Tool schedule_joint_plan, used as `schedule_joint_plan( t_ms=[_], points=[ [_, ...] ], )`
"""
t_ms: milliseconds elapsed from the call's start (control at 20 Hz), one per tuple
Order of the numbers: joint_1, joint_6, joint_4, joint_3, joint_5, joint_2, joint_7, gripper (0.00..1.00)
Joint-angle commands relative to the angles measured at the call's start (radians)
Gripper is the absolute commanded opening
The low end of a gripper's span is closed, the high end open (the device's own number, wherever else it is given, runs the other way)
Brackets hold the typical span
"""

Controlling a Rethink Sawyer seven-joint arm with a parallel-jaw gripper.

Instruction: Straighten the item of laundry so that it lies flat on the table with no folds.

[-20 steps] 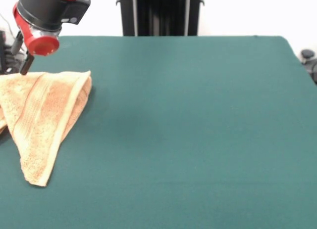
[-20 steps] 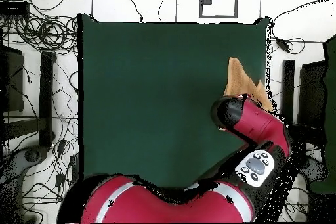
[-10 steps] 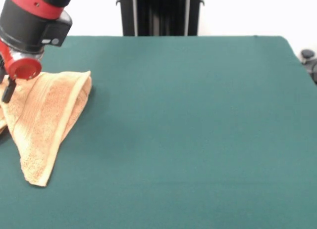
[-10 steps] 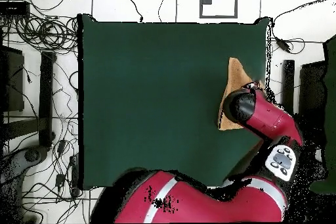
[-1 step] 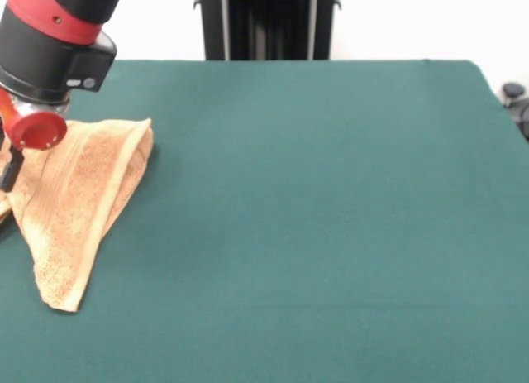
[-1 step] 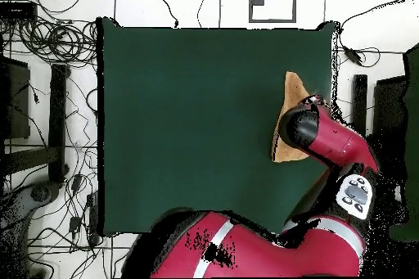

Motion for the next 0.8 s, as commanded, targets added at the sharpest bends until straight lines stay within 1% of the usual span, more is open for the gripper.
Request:
schedule_joint_plan(
  t_ms=[50, 100, 150, 200, 250, 300, 350, 500, 650, 800],
  points=[
    [0.002, 0.001, -0.014, 0.189, -0.062, 0.027, 0.000, 1.00],
    [-0.014, -0.003, -0.008, 0.215, -0.069, 0.021, -0.003, 1.00],
    [-0.115, -0.006, 0.041, 0.375, -0.086, -0.012, -0.061, 1.00],
    [-0.184, -0.006, 0.069, 0.478, -0.103, -0.022, -0.106, 1.00],
    [-0.303, -0.010, 0.109, 0.650, -0.138, -0.019, -0.196, 1.00],
    [-0.347, 0.001, 0.118, 0.713, -0.151, -0.009, -0.230, 1.00],
    [-0.406, 0.050, 0.124, 0.797, -0.154, 0.012, -0.285, 1.00],
    [-0.444, 0.111, 0.120, 0.855, -0.193, 0.018, -0.286, 1.00],
    [-0.483, 0.208, 0.119, 0.910, -0.212, 0.016, -0.287, 1.00],
    [-0.500, 0.260, 0.117, 0.941, -0.235, 0.014, -0.273, 1.00]
  ],
)
